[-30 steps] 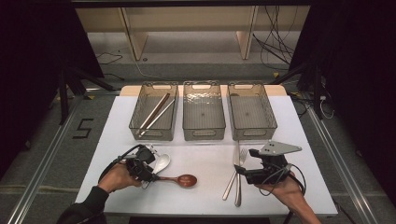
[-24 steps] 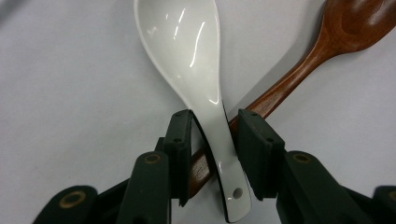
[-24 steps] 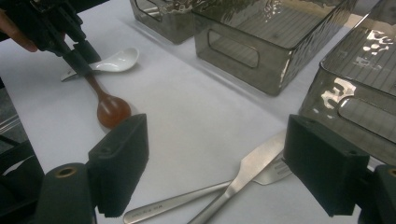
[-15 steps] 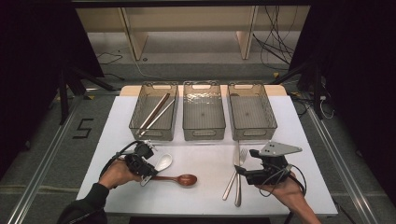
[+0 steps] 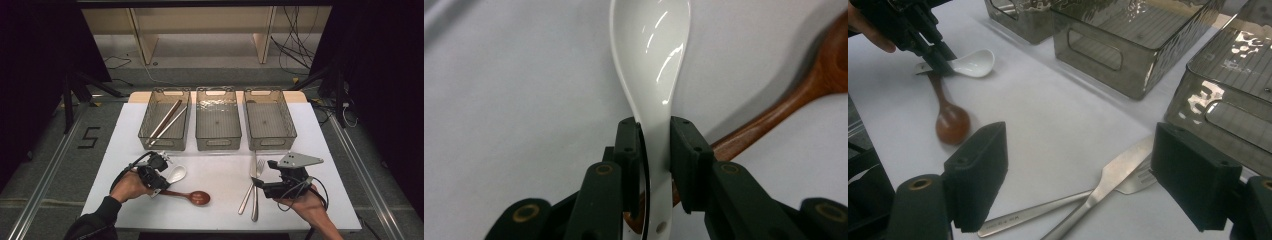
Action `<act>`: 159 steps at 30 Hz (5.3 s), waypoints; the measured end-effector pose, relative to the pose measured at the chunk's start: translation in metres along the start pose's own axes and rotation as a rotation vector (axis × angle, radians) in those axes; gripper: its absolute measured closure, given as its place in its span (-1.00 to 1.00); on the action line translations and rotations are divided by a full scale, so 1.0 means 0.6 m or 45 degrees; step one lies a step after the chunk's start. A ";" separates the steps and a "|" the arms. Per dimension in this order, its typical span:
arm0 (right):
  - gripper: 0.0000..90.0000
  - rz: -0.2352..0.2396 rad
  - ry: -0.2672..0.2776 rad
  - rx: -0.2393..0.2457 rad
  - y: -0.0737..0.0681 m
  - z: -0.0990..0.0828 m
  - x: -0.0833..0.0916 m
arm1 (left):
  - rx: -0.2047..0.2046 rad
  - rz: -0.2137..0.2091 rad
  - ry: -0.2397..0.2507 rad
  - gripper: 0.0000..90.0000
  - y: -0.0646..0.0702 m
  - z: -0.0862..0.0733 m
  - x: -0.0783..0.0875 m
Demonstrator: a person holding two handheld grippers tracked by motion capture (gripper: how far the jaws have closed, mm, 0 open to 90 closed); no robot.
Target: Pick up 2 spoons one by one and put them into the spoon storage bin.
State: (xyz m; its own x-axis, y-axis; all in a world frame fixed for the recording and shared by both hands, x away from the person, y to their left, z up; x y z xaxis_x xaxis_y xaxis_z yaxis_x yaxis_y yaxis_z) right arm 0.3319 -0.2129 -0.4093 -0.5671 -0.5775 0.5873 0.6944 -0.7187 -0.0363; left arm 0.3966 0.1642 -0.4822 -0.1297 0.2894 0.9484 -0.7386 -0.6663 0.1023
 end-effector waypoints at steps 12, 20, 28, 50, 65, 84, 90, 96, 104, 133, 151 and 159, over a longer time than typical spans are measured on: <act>-0.47 -0.004 0.003 -0.002 0.000 0.001 0.001 | 0.017 -0.082 0.054 0.89 0.000 0.002 0.002; -0.47 -0.003 0.006 0.003 0.000 0.001 0.002 | 0.013 -0.063 0.094 0.89 0.000 0.004 0.011; -0.47 -0.005 0.009 0.003 0.000 0.001 0.003 | 0.013 -0.071 0.201 0.89 0.008 0.013 0.033; -0.47 -0.009 0.027 -0.015 0.001 0.002 0.005 | 0.052 -0.134 0.535 0.89 0.015 0.095 0.091; -0.47 -0.003 0.027 -0.010 0.000 0.003 0.004 | 0.041 -0.127 0.595 0.89 0.009 0.165 0.105; -0.47 0.001 0.029 -0.012 0.001 0.003 0.004 | 0.054 -0.086 0.606 0.89 -0.007 0.213 0.110; -0.47 0.001 0.025 -0.007 0.000 0.003 0.003 | 0.073 -0.080 0.604 0.89 -0.013 0.230 0.103; -0.47 0.003 0.026 -0.007 0.001 0.003 0.003 | 0.098 -0.071 0.600 0.89 -0.025 0.252 0.091; -0.47 0.004 0.026 -0.010 0.001 0.002 0.004 | 0.140 -0.054 0.598 0.89 -0.043 0.281 0.077; -0.47 0.006 0.028 -0.008 0.003 0.002 0.004 | 0.209 -0.047 0.586 0.88 -0.055 0.339 0.045; -0.47 0.010 0.025 -0.004 0.003 0.001 0.004 | 0.242 -0.064 0.569 0.88 -0.052 0.347 0.019; -0.46 0.010 0.024 -0.003 0.003 0.001 0.004 | 0.228 -0.047 0.539 0.60 -0.051 0.348 0.019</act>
State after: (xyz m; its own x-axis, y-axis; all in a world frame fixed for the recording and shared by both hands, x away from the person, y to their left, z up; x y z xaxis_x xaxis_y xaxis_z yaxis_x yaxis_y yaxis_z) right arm 0.3319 -0.2152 -0.4073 -0.5698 -0.5907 0.5713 0.6980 -0.7148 -0.0429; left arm 0.5558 0.0447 -0.4120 -0.3921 0.5455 0.7407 -0.6268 -0.7478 0.2189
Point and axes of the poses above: each handheld gripper's, and its own axes: x roughly backward along the jaws, z roughly out of its top, y roughly to its right, the point moved 2 cm from there along -x, roughly forward along the jaws, and after that the axes turned 1 degree about -z, right-handed, at the moved point
